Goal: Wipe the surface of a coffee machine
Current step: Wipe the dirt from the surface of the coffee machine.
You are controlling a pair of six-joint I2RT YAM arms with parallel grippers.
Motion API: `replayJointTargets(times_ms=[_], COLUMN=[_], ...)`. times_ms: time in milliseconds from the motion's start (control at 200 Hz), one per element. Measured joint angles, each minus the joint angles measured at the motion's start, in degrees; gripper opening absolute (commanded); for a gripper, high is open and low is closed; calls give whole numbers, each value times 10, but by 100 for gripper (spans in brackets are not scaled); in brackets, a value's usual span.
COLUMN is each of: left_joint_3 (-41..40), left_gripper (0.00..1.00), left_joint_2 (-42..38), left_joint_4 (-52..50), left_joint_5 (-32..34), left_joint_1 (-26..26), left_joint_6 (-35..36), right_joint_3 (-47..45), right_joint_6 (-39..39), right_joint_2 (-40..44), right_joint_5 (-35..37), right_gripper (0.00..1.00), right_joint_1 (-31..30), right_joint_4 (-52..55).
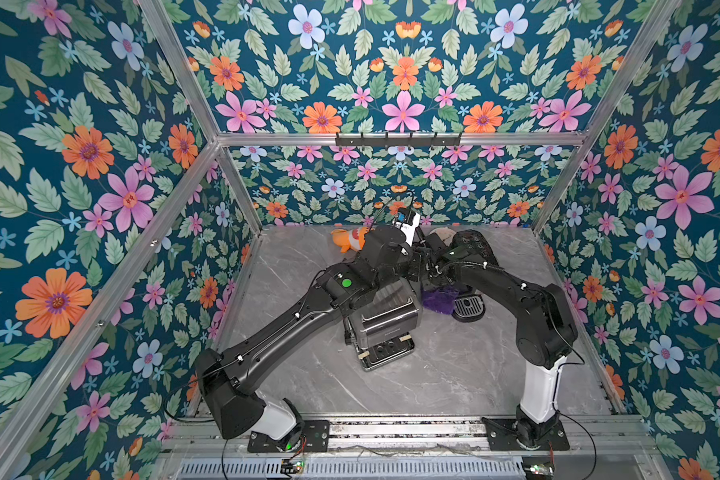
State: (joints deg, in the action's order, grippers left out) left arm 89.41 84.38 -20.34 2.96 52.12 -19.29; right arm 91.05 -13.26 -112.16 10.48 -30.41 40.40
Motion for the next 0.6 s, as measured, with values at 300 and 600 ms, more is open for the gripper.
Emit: replayJointTargets(times_ms=[300, 600], left_joint_3=[-9, -24], left_gripper=[49, 49], left_joint_2=[-11, -27], left_joint_4=[2, 2], left_joint_5=[0, 5], left_joint_1=[0, 0], left_joint_6=[0, 0], right_joint_3=[80, 173], right_joint_6=[4, 19], right_joint_2=[-20, 6], right_joint_5=[-5, 23], right_gripper=[0, 0], right_joint_1=[-2, -1], right_joint_4=[28, 63])
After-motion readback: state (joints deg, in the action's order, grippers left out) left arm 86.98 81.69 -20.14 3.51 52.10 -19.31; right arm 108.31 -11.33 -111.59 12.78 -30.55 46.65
